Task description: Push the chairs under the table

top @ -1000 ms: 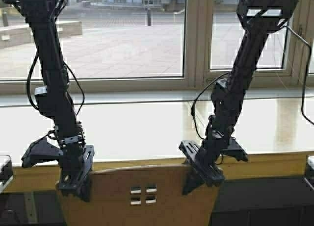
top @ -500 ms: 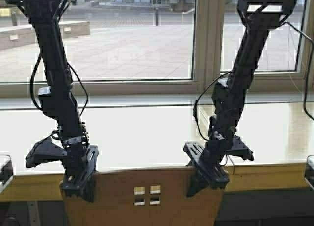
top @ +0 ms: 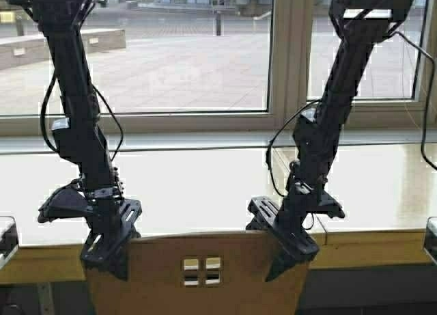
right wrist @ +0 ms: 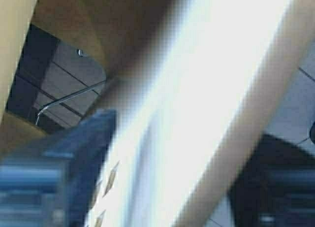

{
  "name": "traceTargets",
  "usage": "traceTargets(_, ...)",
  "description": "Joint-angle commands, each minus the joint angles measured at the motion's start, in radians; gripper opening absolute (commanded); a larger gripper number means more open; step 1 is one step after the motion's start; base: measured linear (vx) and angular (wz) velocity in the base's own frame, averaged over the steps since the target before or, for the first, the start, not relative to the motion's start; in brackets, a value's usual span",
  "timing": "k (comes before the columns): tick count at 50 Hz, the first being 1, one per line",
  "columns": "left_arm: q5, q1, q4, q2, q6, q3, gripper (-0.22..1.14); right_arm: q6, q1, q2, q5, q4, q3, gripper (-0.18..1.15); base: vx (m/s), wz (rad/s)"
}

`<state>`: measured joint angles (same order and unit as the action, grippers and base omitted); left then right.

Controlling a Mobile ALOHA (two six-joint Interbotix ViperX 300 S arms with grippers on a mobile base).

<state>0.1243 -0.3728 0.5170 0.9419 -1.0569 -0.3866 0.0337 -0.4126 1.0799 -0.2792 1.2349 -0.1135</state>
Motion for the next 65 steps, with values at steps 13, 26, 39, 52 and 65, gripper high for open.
traceTargets(13, -0.069, -0.003, -0.005, -0.189, 0.006, -0.084, 0.9, 0.006, -0.026, -0.133, -0.006, 0.014, -0.086, 1.03, -0.01, -0.01)
traceTargets(26, -0.098, 0.049, -0.008, -0.411, 0.066, -0.187, 0.9, 0.003, -0.009, -0.356, -0.005, 0.011, -0.183, 1.03, 0.0, 0.0)
traceTargets(39, -0.133, 0.123, -0.018, -0.739, 0.282, -0.341, 0.9, -0.008, 0.011, -0.626, 0.018, -0.043, -0.333, 1.03, -0.01, -0.01)
traceTargets(52, -0.324, 0.256, -0.04, -1.101, 0.673, -0.474, 0.9, -0.015, 0.06, -0.965, 0.044, -0.374, -0.523, 1.03, -0.05, -0.02)
traceTargets(65, -0.476, 0.311, -0.081, -1.365, 1.075, -0.5, 0.9, -0.017, 0.075, -1.19, 0.091, -0.716, -0.598, 1.03, -0.13, -0.01)
